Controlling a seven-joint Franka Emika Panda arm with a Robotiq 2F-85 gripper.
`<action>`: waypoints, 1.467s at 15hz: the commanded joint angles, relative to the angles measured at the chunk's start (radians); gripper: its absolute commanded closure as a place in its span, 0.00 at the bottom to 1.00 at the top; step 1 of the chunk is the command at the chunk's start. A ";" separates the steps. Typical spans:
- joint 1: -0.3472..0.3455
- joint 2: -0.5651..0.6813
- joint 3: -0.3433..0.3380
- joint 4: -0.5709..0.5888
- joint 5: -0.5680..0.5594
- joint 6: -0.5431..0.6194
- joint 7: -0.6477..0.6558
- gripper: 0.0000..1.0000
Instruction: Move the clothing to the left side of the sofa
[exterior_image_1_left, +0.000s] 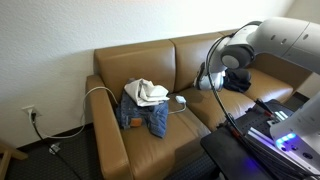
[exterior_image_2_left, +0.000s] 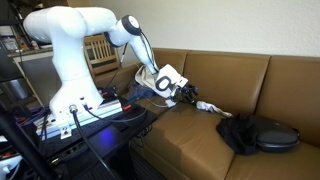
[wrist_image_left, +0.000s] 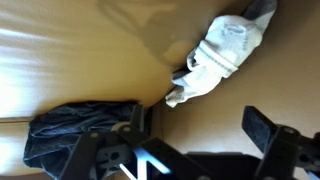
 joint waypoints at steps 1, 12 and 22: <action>-0.067 0.000 0.048 0.037 -0.048 -0.065 -0.027 0.00; -0.718 -0.055 0.533 0.424 -0.463 -0.436 -0.318 0.00; -0.653 -0.020 0.458 0.416 -0.456 -0.416 -0.272 0.00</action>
